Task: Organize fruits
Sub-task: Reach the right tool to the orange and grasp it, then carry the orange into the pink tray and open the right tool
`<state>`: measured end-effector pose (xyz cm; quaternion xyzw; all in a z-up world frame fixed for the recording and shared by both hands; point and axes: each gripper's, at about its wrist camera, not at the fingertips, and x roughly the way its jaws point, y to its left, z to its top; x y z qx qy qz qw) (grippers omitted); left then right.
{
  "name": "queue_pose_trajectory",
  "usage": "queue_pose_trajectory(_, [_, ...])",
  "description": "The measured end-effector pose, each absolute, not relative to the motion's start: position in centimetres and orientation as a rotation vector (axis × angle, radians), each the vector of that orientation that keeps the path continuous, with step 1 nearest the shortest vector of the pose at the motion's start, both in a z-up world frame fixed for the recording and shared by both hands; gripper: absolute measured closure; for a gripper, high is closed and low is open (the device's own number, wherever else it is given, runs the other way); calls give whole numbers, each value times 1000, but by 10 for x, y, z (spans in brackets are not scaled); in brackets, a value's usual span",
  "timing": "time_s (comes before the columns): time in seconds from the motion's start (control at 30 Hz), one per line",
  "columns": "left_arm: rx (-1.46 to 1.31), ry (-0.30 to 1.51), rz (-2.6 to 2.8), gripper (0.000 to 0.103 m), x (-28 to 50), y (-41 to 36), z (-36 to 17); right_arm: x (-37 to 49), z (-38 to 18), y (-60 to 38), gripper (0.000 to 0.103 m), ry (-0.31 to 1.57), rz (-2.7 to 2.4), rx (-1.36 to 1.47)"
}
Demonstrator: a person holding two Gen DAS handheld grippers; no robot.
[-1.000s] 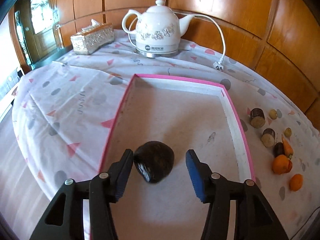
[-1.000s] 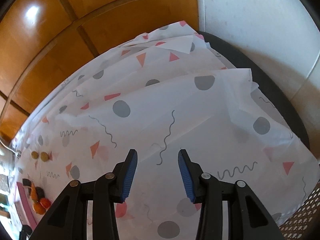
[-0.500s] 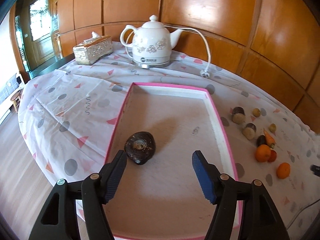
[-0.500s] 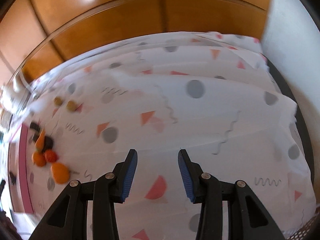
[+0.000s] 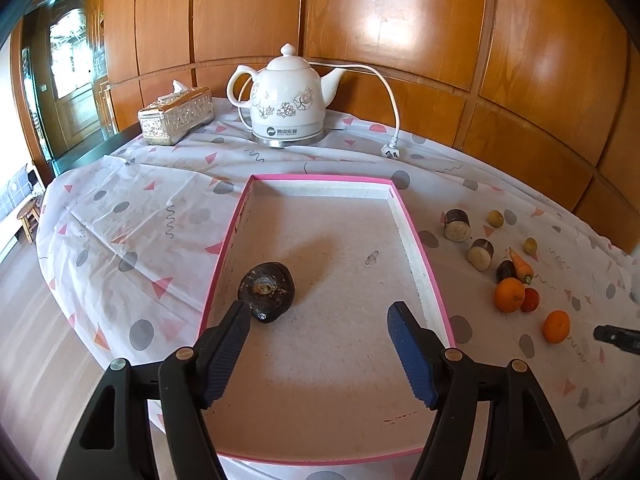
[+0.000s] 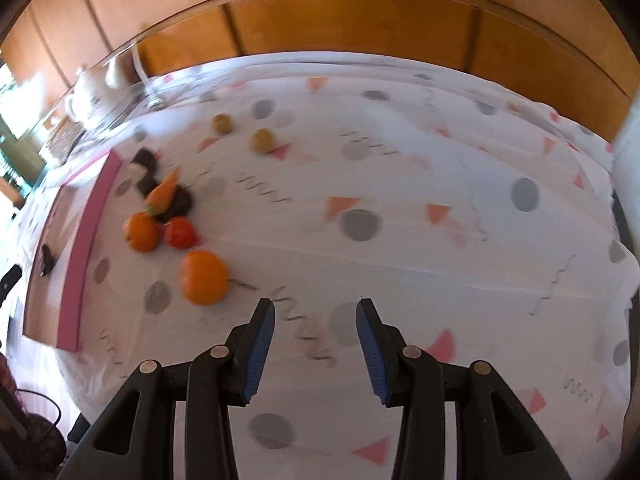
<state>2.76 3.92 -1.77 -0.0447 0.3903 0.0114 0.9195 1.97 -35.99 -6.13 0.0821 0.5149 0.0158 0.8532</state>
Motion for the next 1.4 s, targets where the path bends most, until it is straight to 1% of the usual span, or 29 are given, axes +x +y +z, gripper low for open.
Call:
queue_pose_trajectory(0.1, [-124, 794, 25, 25, 26, 46, -16, 20, -63, -343, 60, 1085, 77, 178])
queue_pose_trajectory(0.67, [-225, 779, 128, 25, 23, 97, -14, 34, -74, -299, 60, 1088, 124, 210])
queue_pose_trajectory(1.03, [-281, 760, 239, 25, 23, 141, -9, 49, -73, -280, 57, 1064, 89, 120])
queue_pose_trajectory(1.3, [-261, 797, 278, 24, 15, 156, -24, 59, -88, -271, 57, 1098, 57, 56])
queue_pose_trajectory(1.33, [-265, 805, 277, 24, 14, 156, -27, 60, -93, -270, 58, 1115, 49, 43])
queue_pose_trajectory(1.37, [-267, 809, 275, 24, 15, 155, -28, 60, -95, -269, 63, 1122, 46, 35])
queue_pose_trajectory(1.4, [-267, 809, 271, 24, 15, 154, -28, 59, -97, -268, 64, 1118, 41, 26])
